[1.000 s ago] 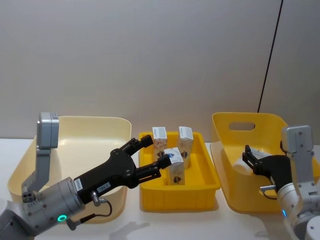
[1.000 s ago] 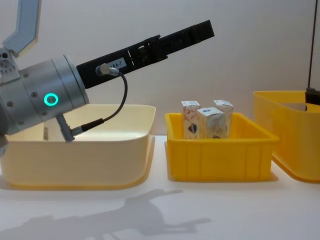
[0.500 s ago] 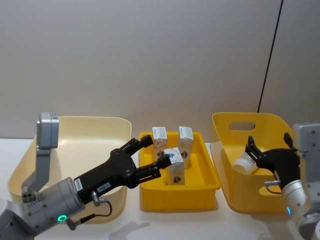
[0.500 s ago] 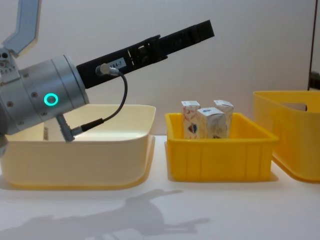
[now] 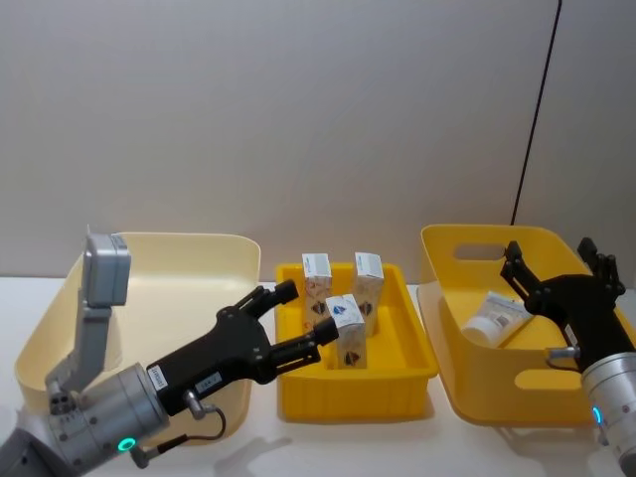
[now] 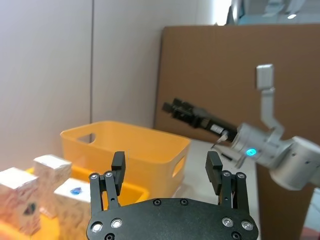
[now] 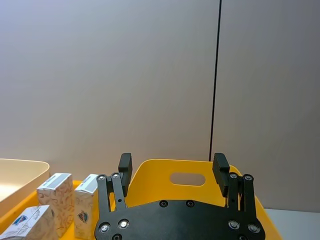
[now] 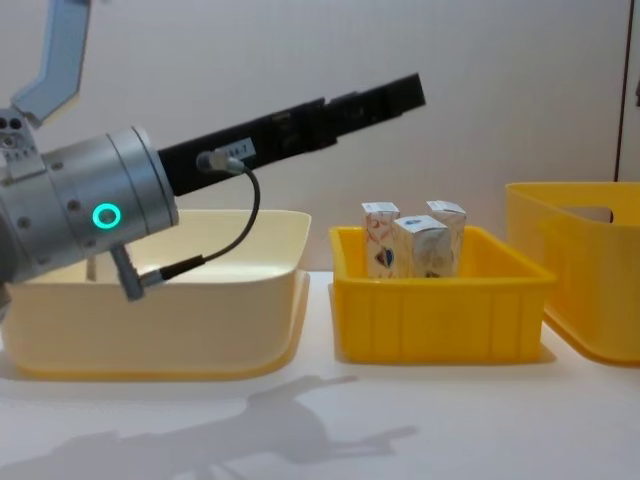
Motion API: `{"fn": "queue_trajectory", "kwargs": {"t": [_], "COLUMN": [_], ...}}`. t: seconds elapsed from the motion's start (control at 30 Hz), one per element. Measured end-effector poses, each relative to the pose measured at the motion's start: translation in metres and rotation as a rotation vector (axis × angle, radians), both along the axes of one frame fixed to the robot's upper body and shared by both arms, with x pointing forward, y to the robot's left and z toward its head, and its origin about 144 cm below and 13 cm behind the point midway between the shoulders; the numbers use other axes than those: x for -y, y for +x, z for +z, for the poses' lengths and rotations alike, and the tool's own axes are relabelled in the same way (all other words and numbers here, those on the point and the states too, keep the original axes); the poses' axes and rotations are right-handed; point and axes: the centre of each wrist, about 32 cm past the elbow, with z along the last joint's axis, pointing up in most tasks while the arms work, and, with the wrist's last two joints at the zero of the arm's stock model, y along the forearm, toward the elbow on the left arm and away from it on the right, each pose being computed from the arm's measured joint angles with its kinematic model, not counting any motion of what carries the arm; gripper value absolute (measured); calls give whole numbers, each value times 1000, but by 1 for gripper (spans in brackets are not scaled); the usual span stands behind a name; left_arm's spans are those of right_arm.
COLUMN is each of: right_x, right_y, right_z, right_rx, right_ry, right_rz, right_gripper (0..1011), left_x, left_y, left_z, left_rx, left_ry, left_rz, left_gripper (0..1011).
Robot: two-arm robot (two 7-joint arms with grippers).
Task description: Bimanual collaborative sorting of washing and personal care products
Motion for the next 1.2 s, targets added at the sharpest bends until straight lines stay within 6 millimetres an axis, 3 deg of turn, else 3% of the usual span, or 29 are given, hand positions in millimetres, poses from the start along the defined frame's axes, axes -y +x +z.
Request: {"fn": "queue_trajectory", "kwargs": {"t": [0.33, 0.87, 1.2], "right_x": [-4, -24, -30], "right_y": [-11, -60, -74], "right_z": [-8, -36, -42], "right_rx": [-29, -157, -194], "right_ry": [-11, -34, -34], "right_rz": [36, 202, 250], "right_gripper": [1001, 1001, 1001], "left_x": [2, 5, 7], "left_y": [-12, -33, -46], "left_z": [-5, -14, -18], "left_rx": [-11, -6, 12], "left_ry": [82, 207, 273], "left_rz": [118, 321, 440], "left_gripper": [1000, 1000, 1000]}}
